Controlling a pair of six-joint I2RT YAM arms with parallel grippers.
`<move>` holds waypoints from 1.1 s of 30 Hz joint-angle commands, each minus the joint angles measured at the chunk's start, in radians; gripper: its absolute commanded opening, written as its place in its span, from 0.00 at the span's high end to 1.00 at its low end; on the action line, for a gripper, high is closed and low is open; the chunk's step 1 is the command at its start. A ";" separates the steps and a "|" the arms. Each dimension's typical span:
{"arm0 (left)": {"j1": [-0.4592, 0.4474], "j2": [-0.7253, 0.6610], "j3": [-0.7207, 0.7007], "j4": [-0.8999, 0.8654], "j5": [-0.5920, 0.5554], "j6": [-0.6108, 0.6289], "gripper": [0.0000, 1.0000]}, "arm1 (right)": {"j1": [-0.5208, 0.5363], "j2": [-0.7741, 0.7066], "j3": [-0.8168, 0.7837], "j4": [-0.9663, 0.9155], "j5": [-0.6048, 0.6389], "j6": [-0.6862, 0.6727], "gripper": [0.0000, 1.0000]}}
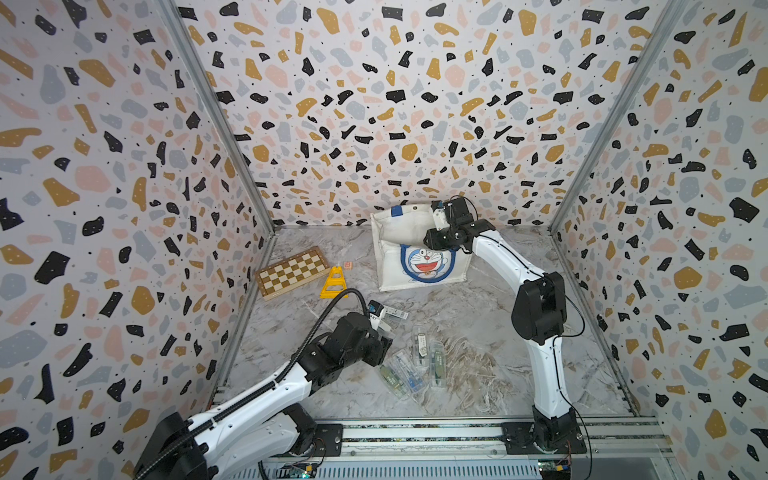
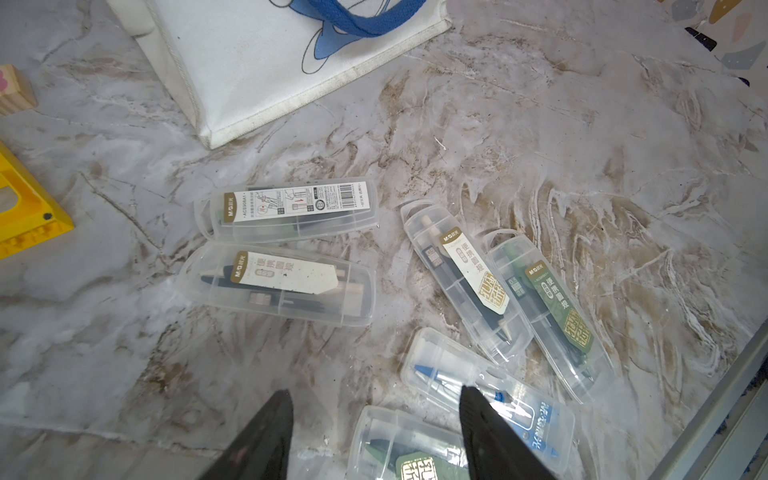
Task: Put the compass set into the canvas bag
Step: Place the compass set in the canvas bag, then pick up the compass set at the center of the board.
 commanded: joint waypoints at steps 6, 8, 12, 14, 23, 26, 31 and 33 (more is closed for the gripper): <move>-0.003 -0.009 0.038 -0.024 -0.015 -0.007 0.36 | -0.005 -0.070 0.045 -0.032 0.021 -0.018 0.59; -0.003 -0.008 0.038 -0.027 -0.015 -0.011 0.35 | -0.005 -0.094 0.054 -0.030 0.021 -0.018 0.59; -0.003 0.001 0.052 -0.041 -0.026 -0.020 0.35 | -0.005 -0.168 0.049 -0.014 0.030 -0.018 0.56; -0.003 0.006 0.061 -0.055 -0.033 -0.025 0.35 | -0.004 -0.206 0.045 -0.007 0.036 -0.020 0.56; -0.003 0.036 0.085 -0.089 -0.056 -0.060 0.33 | -0.007 -0.465 -0.160 0.103 0.078 -0.023 0.54; -0.003 0.043 0.090 -0.098 -0.082 -0.080 0.33 | -0.008 -0.617 -0.374 0.206 0.086 -0.003 0.53; -0.003 0.062 0.101 -0.122 -0.137 -0.150 0.33 | -0.007 -0.887 -0.813 0.448 0.101 0.088 0.52; -0.002 0.080 0.112 -0.143 -0.173 -0.200 0.33 | -0.001 -0.974 -0.989 0.544 0.084 0.126 0.52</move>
